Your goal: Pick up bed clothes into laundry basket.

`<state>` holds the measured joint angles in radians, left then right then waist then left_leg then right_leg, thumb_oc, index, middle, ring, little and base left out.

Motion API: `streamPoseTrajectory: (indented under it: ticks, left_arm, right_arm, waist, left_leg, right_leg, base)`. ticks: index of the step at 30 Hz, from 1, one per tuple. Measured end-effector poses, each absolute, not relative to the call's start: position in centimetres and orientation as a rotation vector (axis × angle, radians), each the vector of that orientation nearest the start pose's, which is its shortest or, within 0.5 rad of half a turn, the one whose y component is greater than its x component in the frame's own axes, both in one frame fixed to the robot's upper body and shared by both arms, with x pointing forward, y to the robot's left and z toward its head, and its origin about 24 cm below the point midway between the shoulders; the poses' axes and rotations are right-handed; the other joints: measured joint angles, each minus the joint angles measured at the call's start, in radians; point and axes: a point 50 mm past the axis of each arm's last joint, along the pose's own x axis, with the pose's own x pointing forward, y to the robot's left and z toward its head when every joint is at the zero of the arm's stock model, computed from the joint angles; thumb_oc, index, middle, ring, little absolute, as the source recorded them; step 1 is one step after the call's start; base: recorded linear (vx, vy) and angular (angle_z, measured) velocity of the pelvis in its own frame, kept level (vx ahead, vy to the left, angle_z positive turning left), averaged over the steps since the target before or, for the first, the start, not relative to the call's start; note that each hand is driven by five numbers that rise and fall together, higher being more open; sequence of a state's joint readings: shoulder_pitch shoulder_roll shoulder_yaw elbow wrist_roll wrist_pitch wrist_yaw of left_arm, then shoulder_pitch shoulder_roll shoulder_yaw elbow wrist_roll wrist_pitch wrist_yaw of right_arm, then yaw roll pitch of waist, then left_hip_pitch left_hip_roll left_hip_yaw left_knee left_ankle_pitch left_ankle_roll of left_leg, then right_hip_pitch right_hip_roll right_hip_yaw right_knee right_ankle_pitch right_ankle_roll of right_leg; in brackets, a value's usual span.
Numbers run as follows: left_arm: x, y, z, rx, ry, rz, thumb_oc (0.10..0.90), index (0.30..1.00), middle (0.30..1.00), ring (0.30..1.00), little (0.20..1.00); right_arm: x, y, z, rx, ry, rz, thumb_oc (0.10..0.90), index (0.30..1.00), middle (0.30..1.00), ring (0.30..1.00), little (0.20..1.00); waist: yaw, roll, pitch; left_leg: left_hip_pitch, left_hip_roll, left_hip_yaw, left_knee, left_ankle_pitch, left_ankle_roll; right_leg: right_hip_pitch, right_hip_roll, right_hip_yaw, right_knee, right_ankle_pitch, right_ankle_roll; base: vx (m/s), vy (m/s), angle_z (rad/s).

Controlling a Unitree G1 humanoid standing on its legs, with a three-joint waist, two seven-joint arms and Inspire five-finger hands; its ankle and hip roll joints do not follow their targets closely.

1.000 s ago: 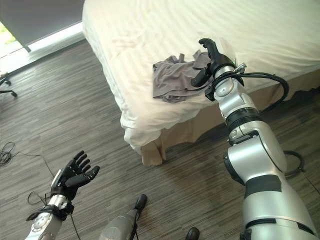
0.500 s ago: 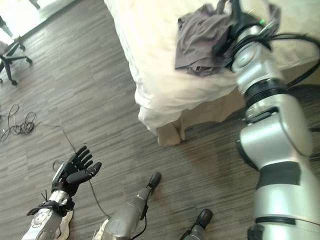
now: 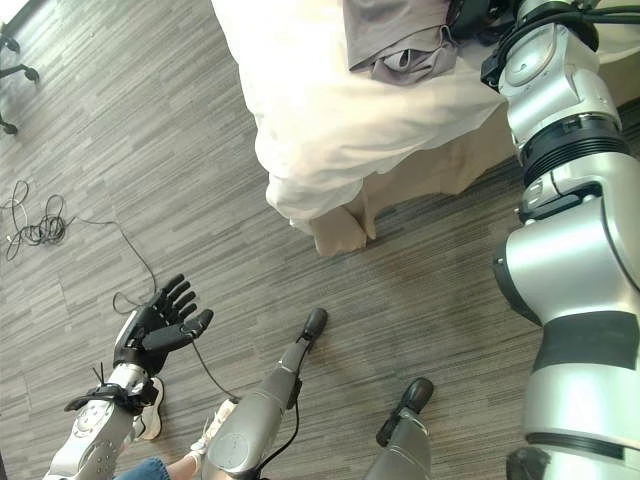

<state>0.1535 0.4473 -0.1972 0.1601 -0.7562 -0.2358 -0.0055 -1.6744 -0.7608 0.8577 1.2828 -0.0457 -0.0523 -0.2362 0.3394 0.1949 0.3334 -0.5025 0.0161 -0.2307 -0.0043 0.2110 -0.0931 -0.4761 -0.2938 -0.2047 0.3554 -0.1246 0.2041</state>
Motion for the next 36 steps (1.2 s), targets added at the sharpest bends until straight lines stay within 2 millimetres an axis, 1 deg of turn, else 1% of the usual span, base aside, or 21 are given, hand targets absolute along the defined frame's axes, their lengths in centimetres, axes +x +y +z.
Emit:
streamPoseTrajectory:
  ticks: [5, 7, 11, 12, 15, 16, 17, 18, 21, 24, 25, 27, 28, 29, 30, 31, 32, 33, 34, 35, 36]
  left_arm:
    - [21.2, 22.0, 0.0, -0.302, 0.140, 0.018, 0.800, 0.900, 0.900, 0.900, 0.900]
    - [21.3, 22.0, 0.0, -0.309, 0.137, 0.018, 0.800, 0.900, 0.900, 0.900, 0.900]
    - [21.6, 22.0, 0.1, -0.318, 0.134, 0.018, 0.800, 0.900, 0.900, 0.900, 0.900]
    - [21.9, 22.1, 0.2, -0.314, 0.130, 0.017, 0.800, 0.900, 0.900, 0.900, 0.900]
    - [22.3, 22.2, 0.6, -0.307, 0.113, 0.004, 0.800, 0.900, 0.900, 0.900, 0.900]
    - [22.4, 22.4, 0.8, -0.304, 0.102, 0.006, 0.800, 0.900, 0.900, 0.900, 0.900]
    - [22.4, 22.4, 0.8, -0.303, 0.102, 0.006, 0.800, 0.900, 0.900, 0.900, 0.900]
    - [22.5, 22.7, 0.8, -0.295, 0.109, 0.005, 0.800, 0.900, 0.900, 0.900, 0.900]
    - [23.2, 22.3, 1.3, -0.296, 0.087, -0.019, 0.800, 0.900, 0.900, 0.900, 0.900]
    - [24.2, 22.1, 2.2, -0.284, 0.053, -0.039, 0.800, 0.900, 0.900, 0.900, 0.900]
    - [24.3, 22.5, 2.2, -0.272, 0.053, -0.038, 0.800, 0.900, 0.900, 0.900, 0.900]
    - [24.7, 23.3, 2.6, -0.260, 0.036, -0.019, 0.800, 0.900, 0.900, 0.900, 0.900]
    - [24.2, 25.2, 2.8, -0.254, 0.021, 0.055, 0.800, 0.900, 0.900, 0.900, 0.900]
    - [23.6, 26.7, 3.0, -0.233, 0.020, 0.107, 0.800, 0.900, 0.900, 0.900, 0.900]
    - [23.2, 28.1, 3.0, -0.213, 0.028, 0.165, 0.800, 0.900, 0.900, 0.900, 0.900]
    - [22.7, 28.7, 2.7, -0.214, 0.033, 0.205, 0.800, 0.900, 0.900, 0.900, 0.900]
    - [22.5, 28.6, 2.3, -0.221, 0.044, 0.222, 0.800, 0.900, 0.900, 0.900, 0.900]
    - [22.1, 28.2, 1.7, -0.230, 0.059, 0.224, 0.800, 0.900, 0.900, 0.900, 0.900]
    - [22.2, 27.4, 1.2, -0.227, 0.080, 0.203, 0.800, 0.900, 0.900, 0.900, 0.900]
    - [22.4, 27.1, 1.0, -0.225, 0.084, 0.189, 0.800, 0.900, 0.900, 0.900, 0.900]
    - [22.8, 27.0, 1.2, -0.207, 0.086, 0.168, 0.800, 0.900, 0.900, 0.900, 0.900]
  right_arm:
    - [39.5, -24.8, 38.2, -1.211, -0.346, -0.490, 0.400, 0.300, 0.300, 0.300, 0.300]
    - [39.6, -24.7, 38.1, -1.228, -0.335, -0.472, 0.400, 0.300, 0.300, 0.300, 0.300]
    - [39.0, -24.4, 39.0, -1.293, -0.387, -0.443, 0.400, 0.300, 0.300, 0.300, 0.300]
    - [38.5, -24.3, 39.6, -1.341, -0.424, -0.425, 0.400, 0.300, 0.300, 0.300, 0.300]
    - [37.6, -23.3, 41.2, -1.377, -0.511, -0.406, 0.400, 0.300, 0.300, 0.300, 0.300]
    - [36.4, -23.4, 41.7, -1.470, -0.566, -0.361, 0.400, 0.300, 0.300, 0.300, 0.300]
    - [36.3, -23.3, 41.7, -1.473, -0.573, -0.358, 0.400, 0.300, 0.300, 0.300, 0.300]
    - [35.6, -22.9, 42.7, -1.504, -0.620, -0.342, 0.400, 0.300, 0.300, 0.300, 0.300]
    - [33.6, -23.8, 45.8, -1.516, -0.666, -0.417, 0.400, 0.300, 0.300, 0.300, 0.300]
    - [31.3, -25.5, 48.4, -1.527, -0.682, -0.530, 0.400, 0.300, 0.300, 0.300, 0.300]
    - [30.6, -25.9, 49.0, -1.517, -0.699, -0.548, 0.400, 0.300, 0.300, 0.300, 0.300]
    - [29.7, -26.5, 49.6, -1.555, -0.699, -0.573, 0.400, 0.300, 0.300, 0.300, 0.300]
    - [29.8, -25.3, 49.5, -1.591, -0.726, -0.533, 0.400, 0.300, 0.300, 0.300, 0.300]
    - [30.1, -24.1, 49.3, -1.606, -0.762, -0.479, 0.400, 0.300, 0.300, 0.300, 0.300]
    - [30.5, -22.7, 49.2, -1.619, -0.793, -0.436, 0.400, 0.300, 0.300, 0.300, 0.300]
    - [30.7, -21.5, 49.2, -1.620, -0.825, -0.404, 0.400, 0.300, 0.300, 0.300, 0.300]
    - [30.7, -21.1, 49.0, -1.626, -0.845, -0.379, 0.400, 0.300, 0.300, 0.300, 0.300]
    - [30.5, -21.0, 48.7, -1.627, -0.862, -0.363, 0.400, 0.300, 0.300, 0.300, 0.300]
    - [30.0, -22.2, 48.2, -1.631, -0.850, -0.367, 0.400, 0.300, 0.300, 0.300, 0.300]
    - [29.6, -23.3, 47.7, -1.629, -0.842, -0.375, 0.400, 0.300, 0.300, 0.300, 0.300]
    - [28.9, -25.8, 46.6, -1.652, -0.773, -0.400, 0.400, 0.300, 0.300, 0.300, 0.300]
  waist:
    - [-0.004, 0.000, 0.000]
    - [-0.017, 0.000, 0.000]
    - [-0.034, -0.003, 0.002]
    - [-0.049, -0.008, 0.006]
    - [-0.098, -0.026, 0.010]
    - [-0.103, -0.040, 0.017]
    - [-0.107, -0.045, 0.020]
    - [-0.143, -0.065, 0.026]
    - [-0.197, -0.096, 0.021]
    - [-0.216, -0.131, 0.012]
    - [-0.220, -0.144, 0.008]
    - [-0.256, -0.188, 0.018]
    - [-0.258, -0.232, 0.043]
    - [-0.268, -0.293, 0.046]
    - [-0.276, -0.337, 0.038]
    - [-0.258, -0.352, 0.033]
    - [-0.230, -0.353, 0.025]
    - [-0.240, -0.344, 0.002]
    - [-0.292, -0.341, -0.043]
    - [-0.327, -0.342, -0.065]
    - [-0.357, -0.384, -0.091]
  left_leg:
    - [0.018, -0.003, 0.008, 0.005, 0.004, -0.002]
    - [0.031, -0.003, 0.007, 0.004, 0.006, -0.002]
    - [0.079, -0.004, 0.007, 0.000, 0.006, -0.002]
    - [0.101, -0.002, 0.007, -0.006, 0.006, -0.002]
    - [0.150, 0.006, 0.013, -0.017, 0.005, -0.003]
    - [0.174, 0.018, 0.017, -0.029, 0.008, -0.002]
    - [0.179, 0.019, 0.019, -0.030, 0.008, -0.002]
    - [0.227, 0.024, 0.025, -0.050, 0.008, -0.002]
    - [0.269, 0.025, 0.033, -0.057, 0.006, 0.000]
    - [0.308, 0.032, 0.068, -0.069, 0.003, 0.002]
    - [0.321, 0.038, 0.086, -0.069, -0.002, 0.007]
    - [0.371, 0.053, 0.136, -0.052, -0.023, -0.010]
    - [0.419, 0.079, 0.194, -0.009, -0.068, -0.019]
    - [0.455, 0.087, 0.196, 0.044, -0.098, -0.037]
    - [0.468, 0.090, 0.091, 0.122, -0.136, -0.033]
    - [0.476, 0.074, -0.075, 0.236, -0.229, 0.012]
    - [0.515, 0.071, -0.192, 0.251, -0.313, -0.016]
    - [0.520, 0.053, -0.258, 0.295, -0.381, -0.040]
    - [0.493, 0.020, -0.267, 0.321, -0.432, -0.022]
    - [0.457, -0.001, -0.265, 0.365, -0.464, -0.001]
    - [0.459, -0.032, -0.214, 0.336, -0.457, 0.023]
  right_leg:
    - [-0.001, -0.004, 0.020, 0.027, -0.003, 0.002]
    - [0.013, -0.005, 0.020, 0.027, -0.002, 0.001]
    - [0.062, -0.005, 0.020, 0.020, -0.002, 0.001]
    - [0.092, -0.001, 0.017, 0.008, -0.001, 0.000]
    - [0.136, 0.004, 0.018, -0.009, 0.001, -0.003]
    - [0.167, 0.019, 0.018, -0.037, 0.016, -0.011]
    - [0.171, 0.020, 0.018, -0.040, 0.017, -0.012]
    - [0.223, 0.028, 0.018, -0.070, 0.020, -0.013]
    - [0.276, 0.032, 0.021, -0.105, 0.037, -0.008]
    - [0.295, 0.043, 0.052, -0.123, 0.049, -0.012]
    - [0.298, 0.046, 0.074, -0.129, 0.054, -0.011]
    - [0.315, 0.065, 0.116, -0.141, 0.063, -0.020]
    - [0.337, 0.096, 0.189, -0.147, 0.079, -0.040]
    - [0.334, 0.122, 0.253, -0.152, 0.092, -0.058]
    - [0.339, 0.147, 0.327, -0.149, 0.102, -0.069]
    - [0.340, 0.191, 0.412, -0.120, 0.109, -0.081]
    - [0.346, 0.231, 0.497, -0.106, 0.103, -0.074]
    - [0.345, 0.269, 0.553, -0.100, 0.091, -0.075]
    - [0.317, 0.292, 0.599, -0.096, 0.092, -0.065]
    - [0.304, 0.295, 0.609, -0.103, 0.097, -0.051]
    - [0.265, 0.282, 0.666, -0.105, 0.119, -0.029]
  base:
    - [0.01, 0.032, -0.04]
    - [0.06, 0.026, 0.02]
    - [0.08, 0.023, 0.02]
    - [0.07, -0.020, -0.04]
    - [0.15, -0.051, -0.05]
    - [0.09, -0.019, -0.10]
    - [0.15, -0.032, -0.13]
    - [0.10, -0.010, -0.12]
    - [0.10, -0.026, -0.10]
    - [0.11, -0.067, -0.30]
    - [0.14, -0.090, -0.54]
    - [0.19, 0.009, -0.94]
    - [0.28, 0.083, -1.81]
    - [0.12, 0.065, -2.39]
    - [0.10, 0.040, -2.52]
    - [-0.08, 0.035, -2.65]
    - [-0.14, 0.113, -2.58]
    - [-0.24, 0.198, -2.25]
    - [-0.18, 0.176, -1.42]
    - [-0.28, 0.278, -1.16]
    - [-0.31, 0.231, -1.38]
